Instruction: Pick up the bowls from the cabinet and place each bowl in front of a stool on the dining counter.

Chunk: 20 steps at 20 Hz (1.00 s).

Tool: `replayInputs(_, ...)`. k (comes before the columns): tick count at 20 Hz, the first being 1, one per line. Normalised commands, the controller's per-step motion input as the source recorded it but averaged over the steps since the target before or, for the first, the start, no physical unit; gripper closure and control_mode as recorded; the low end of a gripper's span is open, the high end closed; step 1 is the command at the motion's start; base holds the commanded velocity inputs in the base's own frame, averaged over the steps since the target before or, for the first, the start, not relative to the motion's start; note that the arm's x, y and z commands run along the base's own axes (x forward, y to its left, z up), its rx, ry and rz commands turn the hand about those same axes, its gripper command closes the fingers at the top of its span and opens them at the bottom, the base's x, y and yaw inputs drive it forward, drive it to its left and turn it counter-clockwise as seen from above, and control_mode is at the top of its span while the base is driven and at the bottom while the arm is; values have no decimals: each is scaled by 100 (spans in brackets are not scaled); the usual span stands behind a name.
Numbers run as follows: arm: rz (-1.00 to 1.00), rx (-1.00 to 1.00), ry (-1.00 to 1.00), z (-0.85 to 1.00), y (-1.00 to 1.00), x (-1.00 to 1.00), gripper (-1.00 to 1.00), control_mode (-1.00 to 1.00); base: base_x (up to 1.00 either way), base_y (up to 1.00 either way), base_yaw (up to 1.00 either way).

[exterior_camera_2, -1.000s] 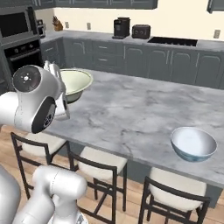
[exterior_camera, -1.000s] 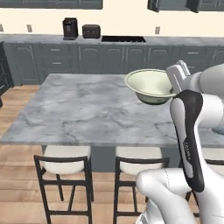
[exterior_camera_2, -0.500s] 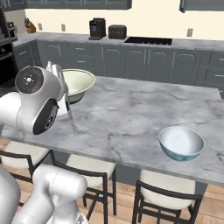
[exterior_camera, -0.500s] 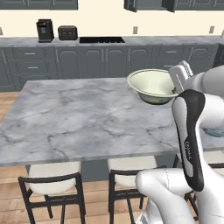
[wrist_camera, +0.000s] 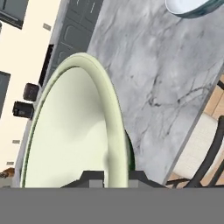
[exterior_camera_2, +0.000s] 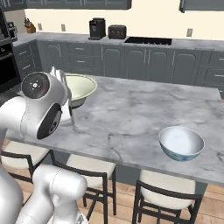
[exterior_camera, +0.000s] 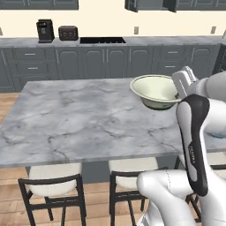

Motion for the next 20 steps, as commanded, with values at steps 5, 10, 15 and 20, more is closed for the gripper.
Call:
replayInputs(5,0,5,0,-60,-18,2,100,-100,0,0,0)
replayInputs(10,0,0,0,-64,-4,15,100,-100,0,0,0)
replayInputs(15,-7,0,1,-36,-9,39,100,-100,0,0,0)
replayInputs(20,-2,2,13,-35,-22,33,100,-100,0,0,0)
